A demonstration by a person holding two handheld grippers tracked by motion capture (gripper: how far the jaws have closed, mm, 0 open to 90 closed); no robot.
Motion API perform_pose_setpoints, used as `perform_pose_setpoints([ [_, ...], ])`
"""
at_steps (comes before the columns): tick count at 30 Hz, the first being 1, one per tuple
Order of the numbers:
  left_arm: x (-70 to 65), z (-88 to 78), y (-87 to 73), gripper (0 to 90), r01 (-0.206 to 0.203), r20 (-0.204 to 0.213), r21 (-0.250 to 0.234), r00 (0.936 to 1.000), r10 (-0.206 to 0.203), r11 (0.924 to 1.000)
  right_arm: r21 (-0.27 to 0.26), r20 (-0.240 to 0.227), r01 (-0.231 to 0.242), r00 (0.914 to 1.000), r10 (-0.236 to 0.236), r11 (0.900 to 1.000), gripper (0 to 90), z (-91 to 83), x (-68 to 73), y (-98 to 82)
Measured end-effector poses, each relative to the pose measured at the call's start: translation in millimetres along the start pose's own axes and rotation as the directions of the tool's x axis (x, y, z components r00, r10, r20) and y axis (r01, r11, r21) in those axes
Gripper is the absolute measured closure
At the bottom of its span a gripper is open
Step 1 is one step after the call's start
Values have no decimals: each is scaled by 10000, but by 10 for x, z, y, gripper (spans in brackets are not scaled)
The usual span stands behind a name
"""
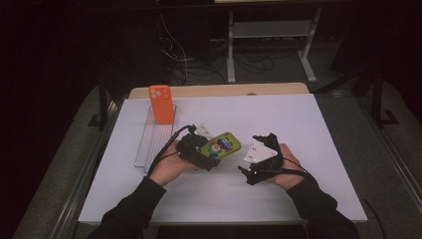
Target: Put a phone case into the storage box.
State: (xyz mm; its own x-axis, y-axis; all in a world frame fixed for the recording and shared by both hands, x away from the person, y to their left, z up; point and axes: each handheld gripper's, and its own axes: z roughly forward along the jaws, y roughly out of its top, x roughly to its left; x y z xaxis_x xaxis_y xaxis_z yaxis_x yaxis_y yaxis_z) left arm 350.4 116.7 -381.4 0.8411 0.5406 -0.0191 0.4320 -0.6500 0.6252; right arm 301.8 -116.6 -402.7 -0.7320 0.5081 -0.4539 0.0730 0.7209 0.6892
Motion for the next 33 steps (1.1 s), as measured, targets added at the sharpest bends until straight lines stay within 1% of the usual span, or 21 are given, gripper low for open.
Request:
perform_pose_setpoints([
  [3,5,1,0,153,-48,29,46,10000,48,10000,170,444,659,9968,-666,9977,0,14,40,-1],
  [5,8,0,-3,153,-115,54,141,9999,115,9998,300,704,1286,9889,-1305,9912,0,18,68,-1],
  [8,13,-1,-2,153,-179,57,242,9998,177,9995,292,919,1736,9802,-1756,9844,0,26,110,3],
  [9,13,-3,-1,153,-183,60,255,9998,182,9995,484,988,2403,9647,-2440,9695,0,23,96,2],
  [11,5,-2,-2,153,-61,104,268,9999,59,9996,561,1098,2887,9497,-2934,9558,0,29,125,3],
  [12,3,-2,-3,153,-55,92,273,9999,53,9996,575,1210,3262,9359,-3309,9436,0,35,124,3],
  [14,4,-2,-2,153,-69,79,277,9999,67,9996,596,1315,3515,9250,-3564,9343,0,40,141,3],
  [16,10,-3,-3,153,-126,76,303,9999,124,9995,519,1566,3377,9267,-3416,9398,0,47,184,-1],
  [17,15,-7,-3,153,-214,76,372,9997,212,9991,653,1648,3836,9064,-3891,9212,0,47,181,-3],
  [18,20,-12,-2,153,-286,82,438,9996,282,9986,674,1679,3934,9014,-3991,9169,0,50,188,-5],
  [19,12,-6,-4,153,-146,102,331,9998,143,9993,726,1817,4046,8934,-4110,9116,0,49,198,-7],
  [20,15,-8,-4,153,-183,95,344,9998,180,9992,715,1884,4195,8853,-4252,9050,0,52,208,-10],
  [22,20,-11,-5,153,-206,92,356,9998,203,9992,682,2081,4163,8829,-4210,9067,0,60,240,-11],
  [23,20,-10,-5,153,-186,86,318,9998,183,9993,808,2116,4462,8661,-4528,8913,0,60,238,-9],
  [24,22,-11,-7,153,-176,91,346,9998,173,9992,819,2228,4485,8622,-4550,8900,0,60,255,-8],
  [25,28,-16,-6,153,-253,102,425,9996,249,9988,886,2263,4593,8549,-4669,8839,0,60,267,-7],
  [27,30,-17,-6,153,-287,112,464,9995,283,9985,903,2562,4905,8296,-4961,8668,0,71,291,-16],
  [29,29,-18,-6,153,-333,122,495,9994,328,9982,1060,2661,5153,8094,-5236,8504,0,77,320,-22],
  [30,27,-16,-5,153,-334,135,487,9994,327,9983,1117,2732,5208,8028,-5300,8464,0,82,335,-26],
  [32,10,-9,-5,153,-216,162,376,9996,210,9991,1242,2862,5482,7783,-5589,8270,0,88,361,-31],
  [33,14,-15,-1,153,-346,194,469,9992,337,9983,1272,2851,5991,7413,-6077,7905,0,95,345,-27],
])
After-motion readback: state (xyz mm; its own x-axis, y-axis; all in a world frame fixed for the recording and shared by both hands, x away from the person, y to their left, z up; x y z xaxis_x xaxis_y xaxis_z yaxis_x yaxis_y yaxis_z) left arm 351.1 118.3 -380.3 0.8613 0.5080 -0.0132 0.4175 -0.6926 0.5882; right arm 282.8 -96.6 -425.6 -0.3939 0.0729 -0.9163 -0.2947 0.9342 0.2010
